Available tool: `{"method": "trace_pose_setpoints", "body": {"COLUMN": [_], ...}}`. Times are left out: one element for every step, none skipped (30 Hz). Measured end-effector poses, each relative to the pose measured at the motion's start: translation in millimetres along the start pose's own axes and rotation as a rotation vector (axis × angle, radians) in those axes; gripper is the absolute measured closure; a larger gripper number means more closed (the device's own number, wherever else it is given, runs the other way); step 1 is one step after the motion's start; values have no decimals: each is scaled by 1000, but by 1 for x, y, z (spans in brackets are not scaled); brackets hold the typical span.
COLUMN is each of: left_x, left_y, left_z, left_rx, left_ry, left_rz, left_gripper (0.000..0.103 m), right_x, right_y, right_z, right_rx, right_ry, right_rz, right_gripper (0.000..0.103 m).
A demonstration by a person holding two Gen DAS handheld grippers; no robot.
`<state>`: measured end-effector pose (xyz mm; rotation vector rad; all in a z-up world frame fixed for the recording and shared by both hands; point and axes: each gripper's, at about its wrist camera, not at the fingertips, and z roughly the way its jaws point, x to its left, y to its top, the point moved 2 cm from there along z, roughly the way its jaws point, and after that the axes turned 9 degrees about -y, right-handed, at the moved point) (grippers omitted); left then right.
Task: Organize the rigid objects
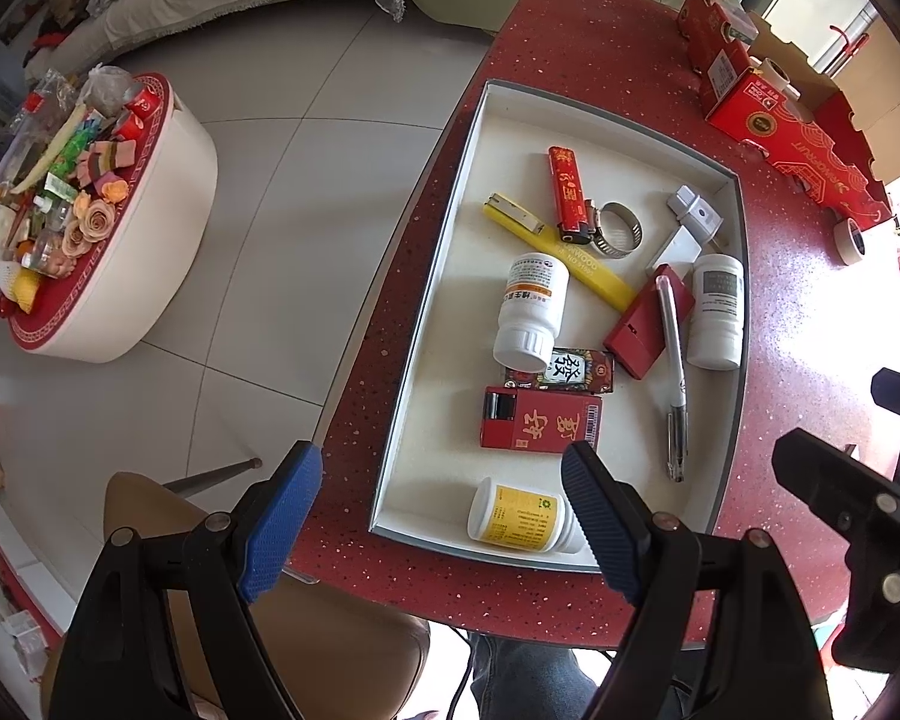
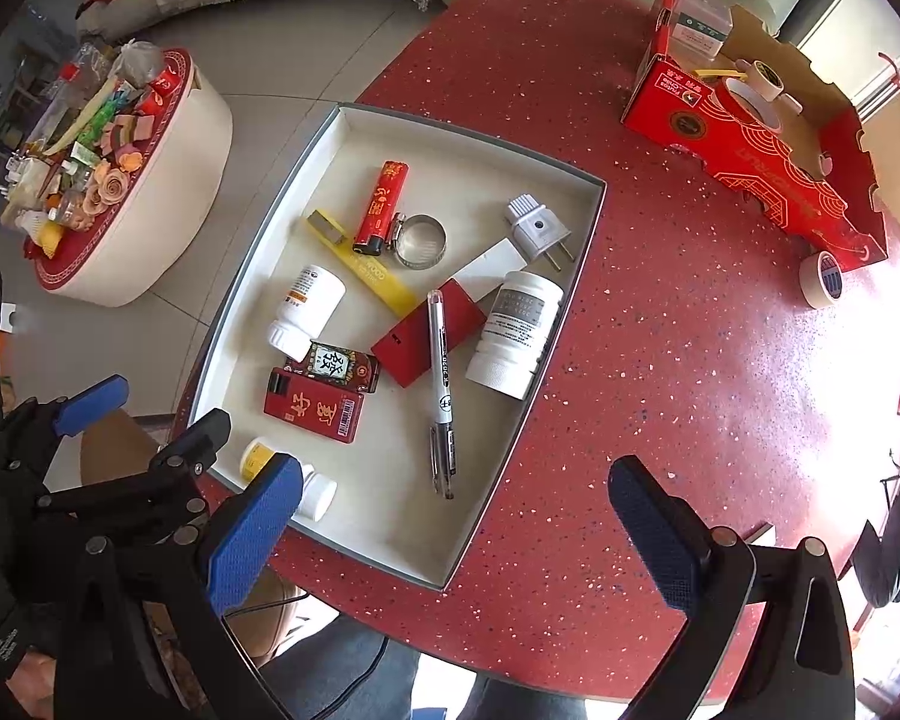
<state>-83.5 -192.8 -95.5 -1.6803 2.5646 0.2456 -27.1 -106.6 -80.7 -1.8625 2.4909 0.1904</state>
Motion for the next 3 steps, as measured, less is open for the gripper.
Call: {"method": "trace_pose_setpoints", "body": {"left_x": [1, 1, 1], "left_y": [0, -1, -1], "left_z": [-2, -5, -8], "left_rx": [-16, -34, -42], "left_ry": [-12, -22, -28], "left_rz": [-3, -3, 0], "left_gripper": [18, 18, 18], "right_x": [0, 0, 1], "right_y": [0, 0, 0], "right_z": [0, 0, 0], "right_rx": [1, 1, 1], "right_ry": [0, -1, -2], "right_rz": [-1, -2, -4], "right_gripper": [0, 0, 0]}}
